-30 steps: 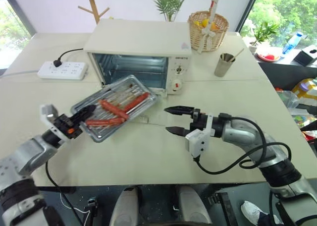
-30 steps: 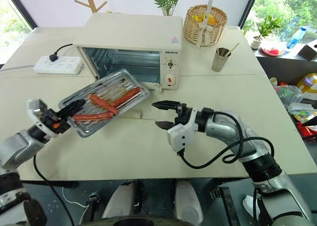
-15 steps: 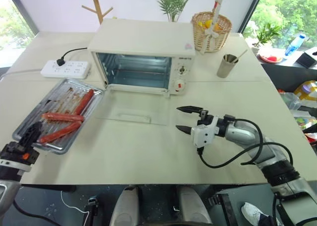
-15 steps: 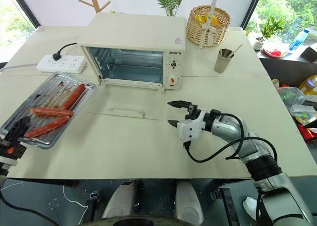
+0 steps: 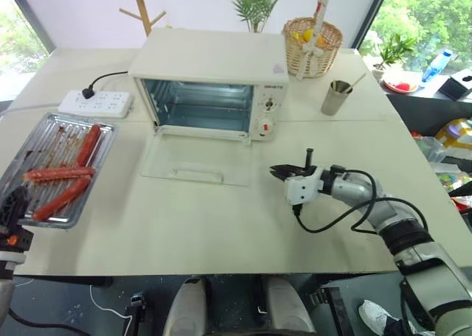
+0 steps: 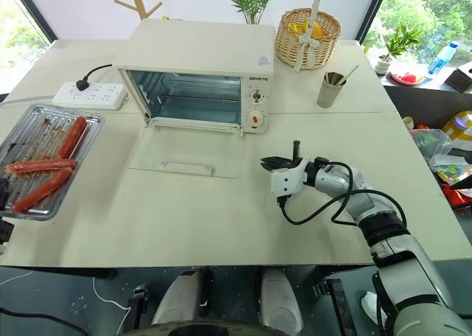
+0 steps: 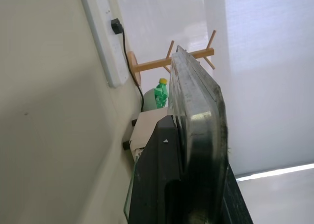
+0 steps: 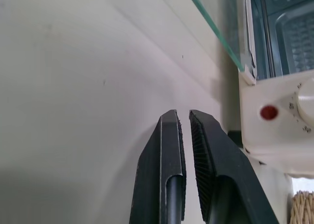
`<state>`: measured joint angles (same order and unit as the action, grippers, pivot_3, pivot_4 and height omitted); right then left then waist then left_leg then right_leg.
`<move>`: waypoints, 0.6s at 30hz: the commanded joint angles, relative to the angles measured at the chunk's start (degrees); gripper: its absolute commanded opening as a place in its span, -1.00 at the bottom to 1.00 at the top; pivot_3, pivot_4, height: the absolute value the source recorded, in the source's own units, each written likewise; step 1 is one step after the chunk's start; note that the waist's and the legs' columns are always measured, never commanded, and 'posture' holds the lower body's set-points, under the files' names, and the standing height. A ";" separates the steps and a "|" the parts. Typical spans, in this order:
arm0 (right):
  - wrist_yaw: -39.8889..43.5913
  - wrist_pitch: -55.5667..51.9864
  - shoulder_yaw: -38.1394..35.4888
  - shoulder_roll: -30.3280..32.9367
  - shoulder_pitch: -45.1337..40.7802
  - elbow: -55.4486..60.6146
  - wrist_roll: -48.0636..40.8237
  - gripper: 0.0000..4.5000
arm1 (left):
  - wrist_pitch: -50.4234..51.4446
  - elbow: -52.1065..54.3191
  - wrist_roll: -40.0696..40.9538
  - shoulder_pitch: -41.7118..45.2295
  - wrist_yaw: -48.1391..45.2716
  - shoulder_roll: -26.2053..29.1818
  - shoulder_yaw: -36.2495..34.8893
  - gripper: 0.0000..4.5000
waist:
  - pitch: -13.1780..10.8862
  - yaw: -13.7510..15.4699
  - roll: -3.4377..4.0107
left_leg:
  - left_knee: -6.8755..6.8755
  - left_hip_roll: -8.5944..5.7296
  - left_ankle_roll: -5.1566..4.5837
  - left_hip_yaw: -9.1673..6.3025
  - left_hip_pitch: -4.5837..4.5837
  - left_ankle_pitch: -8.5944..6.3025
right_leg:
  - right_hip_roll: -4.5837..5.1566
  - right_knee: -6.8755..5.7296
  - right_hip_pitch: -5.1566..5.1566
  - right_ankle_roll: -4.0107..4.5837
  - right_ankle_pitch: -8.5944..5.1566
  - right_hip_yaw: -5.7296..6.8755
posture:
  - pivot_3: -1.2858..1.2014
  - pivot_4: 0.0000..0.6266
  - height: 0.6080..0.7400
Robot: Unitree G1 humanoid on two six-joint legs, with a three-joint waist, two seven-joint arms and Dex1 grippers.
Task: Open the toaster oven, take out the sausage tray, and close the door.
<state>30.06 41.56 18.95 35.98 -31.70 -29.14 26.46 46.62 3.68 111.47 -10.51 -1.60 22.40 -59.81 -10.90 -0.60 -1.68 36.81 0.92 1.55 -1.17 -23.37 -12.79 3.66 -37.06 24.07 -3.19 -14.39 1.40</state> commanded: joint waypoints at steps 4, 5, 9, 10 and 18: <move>-3.40 -0.21 2.63 -4.55 -2.47 -0.84 3.16 -0.89 | -2.20 4.23 1.53 3.28 3.29 1.28 -0.02 -1.00 | 0.10 -0.23 -0.16 | 0.00 0.01 0.00 -0.01 0.03 0.00 | -0.03 -0.01 -0.02 -0.01 0.01 0.00 | 0.03 -0.52 1.00; -3.85 -0.62 2.93 -5.60 -2.83 -0.85 3.41 -0.89 | -2.58 5.07 1.53 3.80 4.11 1.03 0.31 -1.00 | 0.10 -0.27 -0.17 | 0.00 0.03 0.00 -0.01 0.06 0.00 | -0.06 -0.01 -0.05 0.00 0.01 0.00 | 0.03 -0.52 1.00; -4.48 -1.30 2.98 -7.26 -3.42 0.25 3.18 -0.89 | -3.62 6.95 1.53 4.91 6.17 0.34 0.93 -1.00 | 0.11 -0.18 -0.19 | 0.00 0.05 0.00 -0.03 0.07 0.00 | -0.08 -0.02 -0.05 0.00 0.01 0.00 | 0.03 -0.52 1.00; -4.38 -1.46 2.50 -7.21 -3.60 1.27 2.61 -0.89 | -3.94 7.43 1.53 5.02 6.56 0.11 1.11 -1.00 | 0.11 -0.12 -0.19 | 0.00 0.04 0.00 -0.03 0.07 0.00 | -0.07 -0.02 -0.06 0.00 0.01 0.00 | 0.03 -0.52 1.00; -3.72 -2.74 -0.91 -5.51 -7.43 5.22 -1.01 -0.89 | -5.75 11.43 1.53 3.47 8.35 -1.69 1.07 -1.00 | 0.10 -0.15 -0.18 | 0.00 0.03 0.00 -0.02 0.05 0.00 | -0.05 -0.01 -0.05 0.00 0.02 -0.01 | 0.03 -0.52 1.00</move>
<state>26.42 38.96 20.65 30.02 -36.57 -27.00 27.79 41.77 11.68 111.50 -6.80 6.74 20.43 -57.27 -10.80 -0.75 -1.85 36.81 0.95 1.55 -1.19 -23.32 -12.79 3.61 -37.07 24.02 -3.19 -14.37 1.40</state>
